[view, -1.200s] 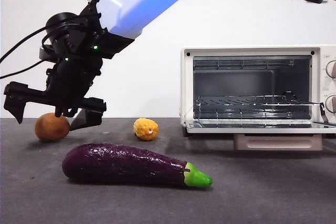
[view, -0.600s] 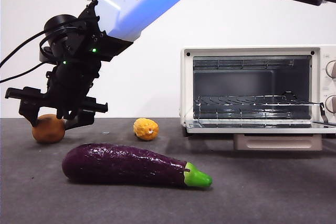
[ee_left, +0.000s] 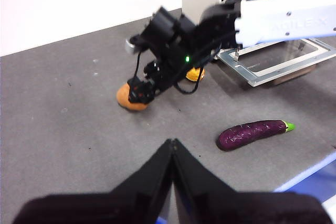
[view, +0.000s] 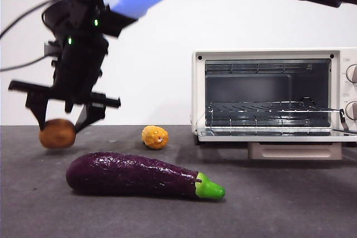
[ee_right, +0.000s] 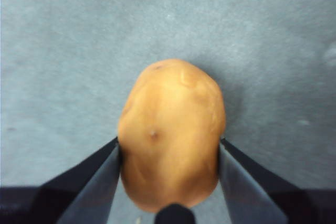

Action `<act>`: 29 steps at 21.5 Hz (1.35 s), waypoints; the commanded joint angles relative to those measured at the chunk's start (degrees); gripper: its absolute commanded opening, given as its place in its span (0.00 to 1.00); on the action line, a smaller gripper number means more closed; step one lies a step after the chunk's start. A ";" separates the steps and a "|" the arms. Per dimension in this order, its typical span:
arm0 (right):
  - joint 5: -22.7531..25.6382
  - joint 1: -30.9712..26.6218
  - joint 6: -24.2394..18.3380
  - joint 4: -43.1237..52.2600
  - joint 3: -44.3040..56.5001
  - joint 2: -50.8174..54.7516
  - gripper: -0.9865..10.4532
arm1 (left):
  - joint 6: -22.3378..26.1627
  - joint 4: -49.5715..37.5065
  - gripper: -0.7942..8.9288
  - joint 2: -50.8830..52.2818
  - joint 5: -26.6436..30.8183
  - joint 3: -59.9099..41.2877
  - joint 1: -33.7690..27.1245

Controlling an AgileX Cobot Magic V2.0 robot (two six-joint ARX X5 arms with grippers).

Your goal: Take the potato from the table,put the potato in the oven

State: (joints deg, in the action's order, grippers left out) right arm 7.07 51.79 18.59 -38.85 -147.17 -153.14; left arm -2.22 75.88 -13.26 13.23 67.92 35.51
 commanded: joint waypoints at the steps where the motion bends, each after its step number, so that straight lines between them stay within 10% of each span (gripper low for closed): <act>1: -0.24 0.35 -0.46 -6.67 -9.99 -0.76 0.22 | -0.61 -0.22 0.08 0.24 -0.13 -0.02 0.15; 7: 1.84 0.31 -5.16 -32.37 -37.99 -0.76 0.22 | -0.85 -0.22 0.08 0.24 -0.17 -0.02 0.17; 15: 19.69 1.57 -18.95 -40.44 -37.59 10.29 0.22 | -0.81 -0.22 0.08 0.24 -0.13 -0.02 0.22; 29: 43.06 13.22 -20.55 -40.46 -13.38 41.94 0.22 | -0.59 -0.24 0.08 0.24 3.41 -0.02 0.39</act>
State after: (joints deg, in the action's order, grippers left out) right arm 49.71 64.49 -1.39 -77.78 -164.59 -111.85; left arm -2.66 75.85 -13.32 16.01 67.92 35.59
